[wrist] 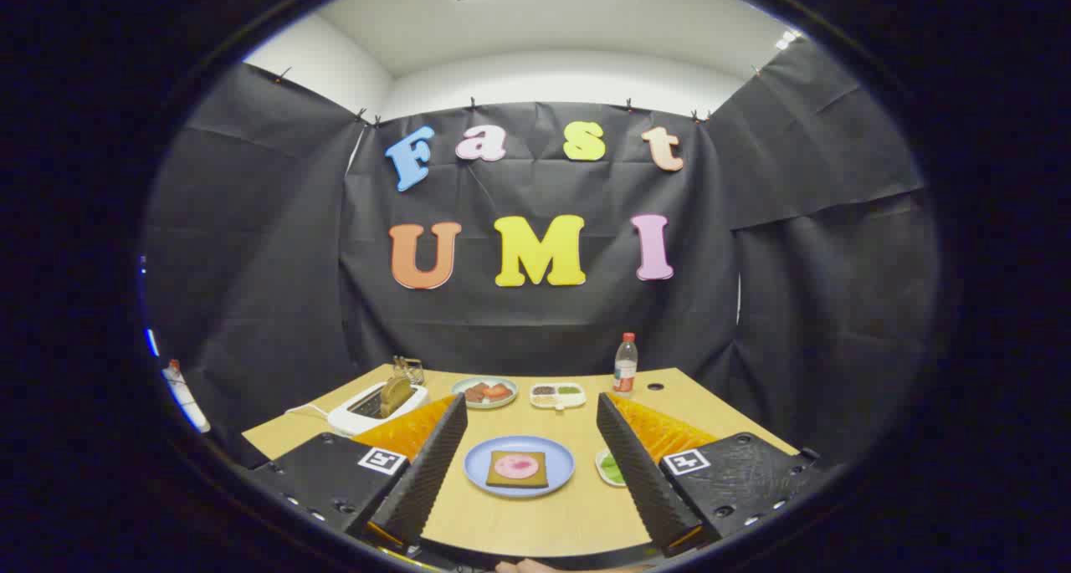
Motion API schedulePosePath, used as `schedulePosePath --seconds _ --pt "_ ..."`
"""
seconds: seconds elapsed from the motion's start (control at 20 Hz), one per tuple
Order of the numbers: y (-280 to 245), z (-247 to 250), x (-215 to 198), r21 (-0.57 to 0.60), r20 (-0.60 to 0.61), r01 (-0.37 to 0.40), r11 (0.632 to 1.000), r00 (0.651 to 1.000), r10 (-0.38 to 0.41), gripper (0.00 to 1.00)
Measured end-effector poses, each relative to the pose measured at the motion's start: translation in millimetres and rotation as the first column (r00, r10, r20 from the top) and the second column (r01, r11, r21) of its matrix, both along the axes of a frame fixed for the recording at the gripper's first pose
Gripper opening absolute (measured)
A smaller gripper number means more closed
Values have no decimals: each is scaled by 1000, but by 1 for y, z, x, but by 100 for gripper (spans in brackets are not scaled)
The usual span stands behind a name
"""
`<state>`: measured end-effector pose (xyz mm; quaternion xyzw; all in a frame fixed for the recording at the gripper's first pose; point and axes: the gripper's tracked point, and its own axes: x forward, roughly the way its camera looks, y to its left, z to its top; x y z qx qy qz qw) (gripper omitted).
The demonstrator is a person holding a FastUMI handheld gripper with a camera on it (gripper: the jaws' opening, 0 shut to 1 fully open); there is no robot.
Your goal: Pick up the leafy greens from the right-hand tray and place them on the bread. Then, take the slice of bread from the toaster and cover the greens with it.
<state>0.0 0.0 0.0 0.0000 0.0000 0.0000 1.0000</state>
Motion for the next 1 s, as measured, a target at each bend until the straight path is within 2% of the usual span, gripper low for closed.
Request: schedulePosePath --seconds 0.1,0.25,0.55,0.7,1.0 --pt "-4 -2 0 -29 -5 24 999 1000 -24 95" --pt "-3 -1 2 -48 -4 19 999 1000 -20 95" --pt "-8 -5 7 -6 -23 7 1000 1000 -7 95" --pt "-16 -4 5 -9 -13 33 999 999 -33 95" --pt "-29 -9 12 8 -11 28 1000 1000 -28 95"
